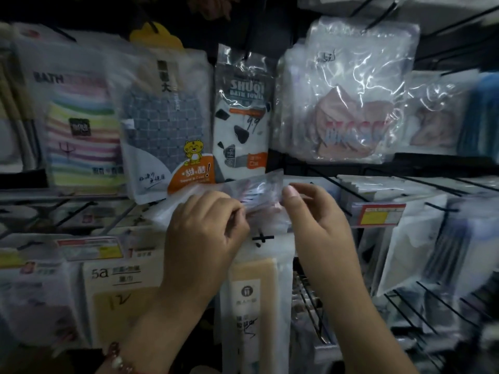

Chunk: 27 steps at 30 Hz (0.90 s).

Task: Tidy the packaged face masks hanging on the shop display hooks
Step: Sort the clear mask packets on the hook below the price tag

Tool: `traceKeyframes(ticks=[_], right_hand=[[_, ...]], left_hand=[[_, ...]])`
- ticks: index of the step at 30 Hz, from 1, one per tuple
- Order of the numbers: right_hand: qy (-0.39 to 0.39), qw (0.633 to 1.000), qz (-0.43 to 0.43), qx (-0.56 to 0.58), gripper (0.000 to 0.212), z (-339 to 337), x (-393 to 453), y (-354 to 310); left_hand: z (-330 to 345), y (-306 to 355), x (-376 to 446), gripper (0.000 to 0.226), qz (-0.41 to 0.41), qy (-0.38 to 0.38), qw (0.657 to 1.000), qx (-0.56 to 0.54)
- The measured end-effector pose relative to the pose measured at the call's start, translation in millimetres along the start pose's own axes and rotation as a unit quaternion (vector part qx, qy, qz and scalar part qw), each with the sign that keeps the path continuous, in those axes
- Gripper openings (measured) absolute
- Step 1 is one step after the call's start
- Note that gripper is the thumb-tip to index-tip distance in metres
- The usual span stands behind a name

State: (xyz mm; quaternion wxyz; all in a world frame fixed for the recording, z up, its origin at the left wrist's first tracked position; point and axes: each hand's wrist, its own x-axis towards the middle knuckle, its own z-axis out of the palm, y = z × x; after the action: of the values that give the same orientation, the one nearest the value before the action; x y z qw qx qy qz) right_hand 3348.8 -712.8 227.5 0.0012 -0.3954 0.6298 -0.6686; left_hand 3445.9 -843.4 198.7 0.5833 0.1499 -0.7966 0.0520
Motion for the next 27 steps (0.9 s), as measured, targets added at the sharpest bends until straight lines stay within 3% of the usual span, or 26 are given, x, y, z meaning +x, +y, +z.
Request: traceKeyframes(ticks=[4,9,12,15,19,22,25,27], right_hand=[[-0.047,0.995,0.056,-0.061,0.073,-7.6,13.8,-15.7],[-0.077,0.991,0.084,-0.065,0.062,-5.8,24.7,-25.8],[-0.083,0.994,0.074,0.001,0.062,-7.7,27.1,-22.2],[-0.064,0.995,0.031,0.063,0.066,-8.6,26.7,-19.6],[-0.018,0.991,-0.025,0.128,0.06,-7.7,23.8,-16.0],[-0.004,0.985,-0.034,0.167,0.059,-6.6,22.4,-11.5],[0.0,0.978,-0.009,0.207,0.06,-4.8,19.8,-7.4],[-0.006,0.975,0.011,0.22,0.063,-1.0,16.6,-5.2]], left_hand=[[-2.5,4.9,-4.1,0.012,0.056,0.042,0.998,-0.001],[-5.8,2.9,-5.5,0.018,0.098,0.033,0.994,-0.031],[-7.8,0.9,-10.8,0.02,0.051,0.018,0.997,-0.055],[-15.4,-2.4,-19.4,0.036,-0.044,-0.007,0.995,-0.088],[-28.7,-6.9,-20.1,0.048,-0.176,0.039,0.974,-0.134],[-35.4,-7.7,-10.0,0.064,-0.28,0.07,0.924,-0.251],[-37.7,-11.6,9.8,0.068,-0.357,0.081,0.821,-0.438],[-37.8,-9.1,25.0,0.049,-0.365,0.078,0.749,-0.547]])
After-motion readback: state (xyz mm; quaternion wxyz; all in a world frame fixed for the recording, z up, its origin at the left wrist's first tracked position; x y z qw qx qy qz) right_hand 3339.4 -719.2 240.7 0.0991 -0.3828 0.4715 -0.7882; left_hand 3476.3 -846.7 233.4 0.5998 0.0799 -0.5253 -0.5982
